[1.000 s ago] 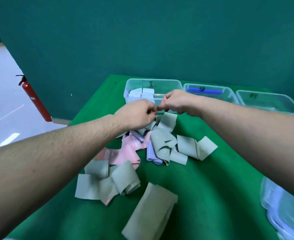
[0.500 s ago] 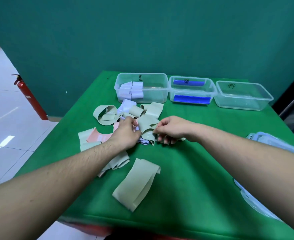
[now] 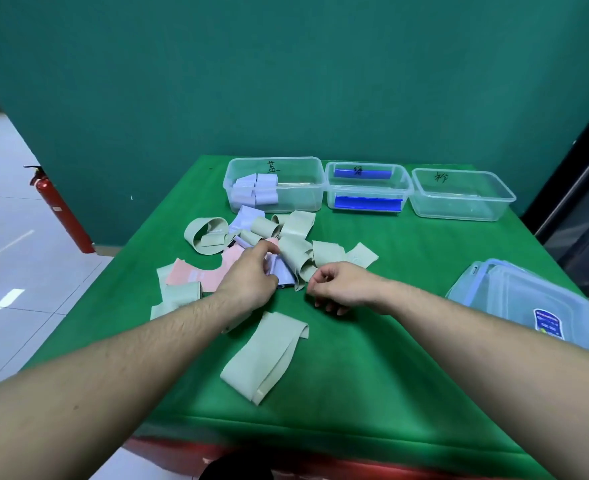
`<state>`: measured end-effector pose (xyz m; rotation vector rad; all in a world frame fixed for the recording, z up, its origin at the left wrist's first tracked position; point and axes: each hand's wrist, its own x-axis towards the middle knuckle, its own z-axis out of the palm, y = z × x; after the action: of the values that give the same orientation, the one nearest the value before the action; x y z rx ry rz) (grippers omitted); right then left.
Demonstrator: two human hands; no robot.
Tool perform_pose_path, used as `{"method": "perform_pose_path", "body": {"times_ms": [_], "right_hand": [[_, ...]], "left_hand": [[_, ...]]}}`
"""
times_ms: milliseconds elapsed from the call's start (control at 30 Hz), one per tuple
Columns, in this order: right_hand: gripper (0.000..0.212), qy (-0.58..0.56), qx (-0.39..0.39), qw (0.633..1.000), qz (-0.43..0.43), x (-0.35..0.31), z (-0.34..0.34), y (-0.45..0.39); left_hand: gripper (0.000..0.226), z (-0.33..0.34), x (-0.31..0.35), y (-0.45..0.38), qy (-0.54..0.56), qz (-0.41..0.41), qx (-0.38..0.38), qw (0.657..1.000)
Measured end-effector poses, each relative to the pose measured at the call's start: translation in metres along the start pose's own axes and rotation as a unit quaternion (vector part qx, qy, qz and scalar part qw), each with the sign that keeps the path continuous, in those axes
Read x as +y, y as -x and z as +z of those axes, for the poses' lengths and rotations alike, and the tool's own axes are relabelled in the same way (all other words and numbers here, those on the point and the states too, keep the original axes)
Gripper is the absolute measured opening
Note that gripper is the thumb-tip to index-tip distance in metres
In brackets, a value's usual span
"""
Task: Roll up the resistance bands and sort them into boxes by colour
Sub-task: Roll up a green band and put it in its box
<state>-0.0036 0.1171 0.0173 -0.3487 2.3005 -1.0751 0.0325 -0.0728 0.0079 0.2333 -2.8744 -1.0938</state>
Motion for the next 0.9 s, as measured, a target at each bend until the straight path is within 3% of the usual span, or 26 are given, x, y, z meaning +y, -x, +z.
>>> {"method": "perform_pose_path", "body": {"times_ms": [233, 400, 567, 767, 900], "right_hand": [[0.019, -0.04, 0.087, 0.995, 0.014, -0.013, 0.009, -0.006], [0.045, -0.044, 0.045, 0.997, 0.036, -0.028, 0.012, -0.013], [0.038, -0.067, 0.09, 0.994, 0.004, -0.035, 0.014, -0.021], [0.053, -0.136, 0.078, 0.982, 0.104, -0.035, 0.007, -0.03], [0.032, -0.07, 0.112, 0.984, 0.119, -0.036, 0.006, -0.032]], "left_hand": [[0.039, 0.005, 0.017, 0.002, -0.029, -0.005, -0.032, 0.999], [0.029, 0.001, 0.027, 0.002, -0.025, -0.007, -0.064, 0.998], [0.035, -0.005, 0.024, 0.0, 0.02, -0.027, -0.074, 0.997], [0.043, -0.002, 0.023, -0.002, -0.089, -0.005, -0.082, 0.993], [0.034, 0.003, 0.029, 0.0, -0.177, 0.042, -0.045, 0.982]]}}
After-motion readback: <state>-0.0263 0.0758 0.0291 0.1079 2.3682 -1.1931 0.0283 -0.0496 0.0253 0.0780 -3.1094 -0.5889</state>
